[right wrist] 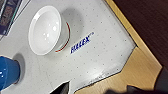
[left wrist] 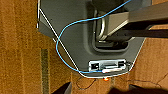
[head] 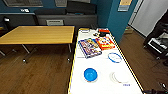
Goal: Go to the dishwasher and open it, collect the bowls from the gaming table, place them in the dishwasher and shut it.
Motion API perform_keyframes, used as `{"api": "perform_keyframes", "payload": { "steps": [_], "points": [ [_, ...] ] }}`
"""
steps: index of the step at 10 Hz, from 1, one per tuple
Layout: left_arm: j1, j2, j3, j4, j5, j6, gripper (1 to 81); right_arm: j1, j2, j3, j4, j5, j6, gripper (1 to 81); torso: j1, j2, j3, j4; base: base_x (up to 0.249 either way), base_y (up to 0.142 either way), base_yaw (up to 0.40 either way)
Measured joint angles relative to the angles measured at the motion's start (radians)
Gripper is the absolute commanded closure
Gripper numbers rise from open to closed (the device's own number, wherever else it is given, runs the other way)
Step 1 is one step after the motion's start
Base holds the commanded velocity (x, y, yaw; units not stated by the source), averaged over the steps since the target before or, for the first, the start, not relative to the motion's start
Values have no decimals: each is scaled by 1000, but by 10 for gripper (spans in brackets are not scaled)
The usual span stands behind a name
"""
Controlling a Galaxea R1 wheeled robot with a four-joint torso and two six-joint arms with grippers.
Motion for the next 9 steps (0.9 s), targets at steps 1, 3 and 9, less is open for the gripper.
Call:
{"api": "perform_keyframes", "payload": {
  "steps": [1,3,9],
  "points": [
    [0,1,-1,0,1,0,10,28,18,-37,11,-21,42,10,0,0,0,0,0,0,0],
    [0,13,-17,0,3,0,10,100,34,-80,25,-41,103,10,0,0,0,0,0,0,0],
    [-10,44,-79,-8,4,0,10,164,149,-209,30,-46,198,10,1,1,0,0,0,0,0]
  ]
}}
